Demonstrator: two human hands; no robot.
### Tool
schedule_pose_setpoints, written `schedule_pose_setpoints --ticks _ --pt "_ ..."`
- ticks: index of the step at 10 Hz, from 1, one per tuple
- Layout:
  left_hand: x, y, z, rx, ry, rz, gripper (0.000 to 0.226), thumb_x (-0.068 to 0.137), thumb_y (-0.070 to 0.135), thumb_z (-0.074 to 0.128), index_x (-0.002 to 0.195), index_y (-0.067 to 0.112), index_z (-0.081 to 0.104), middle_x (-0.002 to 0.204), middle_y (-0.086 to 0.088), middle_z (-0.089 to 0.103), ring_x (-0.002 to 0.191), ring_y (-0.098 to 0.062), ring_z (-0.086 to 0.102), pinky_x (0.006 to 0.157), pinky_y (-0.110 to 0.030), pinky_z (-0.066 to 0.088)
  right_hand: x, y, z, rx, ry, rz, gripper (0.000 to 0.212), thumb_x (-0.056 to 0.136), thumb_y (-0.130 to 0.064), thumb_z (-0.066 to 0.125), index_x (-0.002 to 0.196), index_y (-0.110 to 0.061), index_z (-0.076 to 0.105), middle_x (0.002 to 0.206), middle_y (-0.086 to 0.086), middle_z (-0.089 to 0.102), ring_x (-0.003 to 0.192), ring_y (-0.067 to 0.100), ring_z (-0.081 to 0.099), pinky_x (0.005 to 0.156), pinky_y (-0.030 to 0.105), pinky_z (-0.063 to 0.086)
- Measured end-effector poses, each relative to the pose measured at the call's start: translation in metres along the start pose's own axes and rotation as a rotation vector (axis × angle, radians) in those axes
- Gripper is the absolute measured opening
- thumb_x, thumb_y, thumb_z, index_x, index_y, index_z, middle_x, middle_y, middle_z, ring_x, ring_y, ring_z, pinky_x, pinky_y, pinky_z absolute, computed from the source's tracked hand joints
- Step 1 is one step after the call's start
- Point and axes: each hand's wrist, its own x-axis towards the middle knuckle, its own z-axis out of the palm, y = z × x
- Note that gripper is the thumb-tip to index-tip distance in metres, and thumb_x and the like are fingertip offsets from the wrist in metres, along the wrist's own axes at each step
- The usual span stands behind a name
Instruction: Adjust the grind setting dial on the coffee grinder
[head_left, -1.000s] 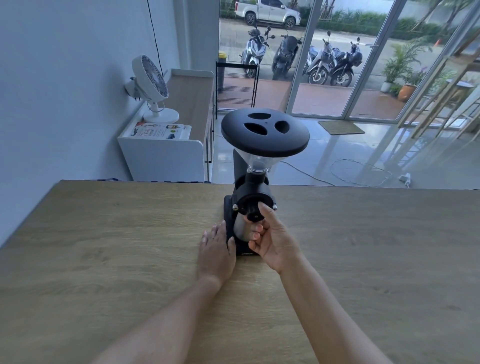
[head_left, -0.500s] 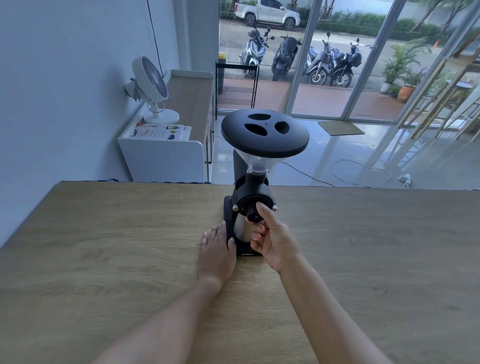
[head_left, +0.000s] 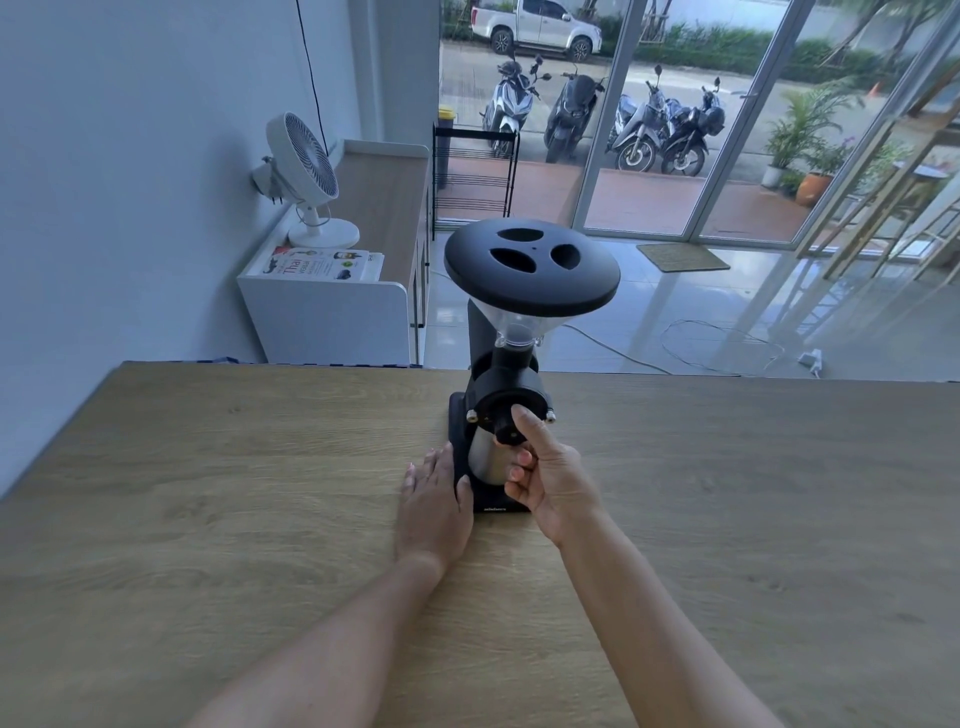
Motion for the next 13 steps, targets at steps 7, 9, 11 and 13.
schedule_pose_setpoints --ticks 7,9,11,13 --pt "-0.002 0.002 -0.007 0.009 -0.081 -0.014 0.059 0.103 0.039 0.02 0.155 0.017 0.006 0.163 -0.004 0.018 0.151 -0.013 0.005 0.123 -0.036 0.0 -0.001 -0.002 -0.001 -0.082 0.04 -0.025 0.057 0.056 -0.051 0.086 0.092 -0.012 0.066 0.054 -0.005 0.046 0.048 0.011 0.043 0.053 0.026 0.038" --pt "-0.003 0.005 -0.017 -0.037 -0.172 -0.041 0.06 0.103 0.042 0.019 0.155 0.021 0.001 0.164 -0.001 0.01 0.15 -0.011 -0.002 0.123 -0.036 -0.006 -0.008 -0.006 -0.002 -0.117 0.04 -0.009 0.054 0.067 -0.051 0.084 0.097 -0.011 0.066 0.057 -0.002 0.048 0.049 0.013 0.044 0.052 0.026 0.04" --pt "0.0 0.011 -0.035 -0.125 -0.268 -0.097 0.061 0.103 0.035 0.032 0.155 0.017 0.005 0.164 -0.006 0.013 0.151 -0.015 0.001 0.123 -0.04 -0.002 -0.016 0.0 -0.005 -0.138 0.061 -0.018 0.057 0.074 -0.057 0.076 0.1 -0.006 0.072 0.057 -0.002 0.05 0.049 0.013 0.047 0.052 0.028 0.043" --pt "-0.017 0.025 -0.054 -0.195 -0.367 -0.145 0.059 0.103 0.03 0.033 0.155 0.015 0.01 0.163 -0.01 0.017 0.151 -0.025 0.008 0.121 -0.042 0.01 -0.031 0.019 -0.011 -0.12 0.095 -0.044 0.054 0.086 -0.056 0.064 0.1 -0.005 0.075 0.059 -0.001 0.048 0.051 0.013 0.048 0.053 0.027 0.043"
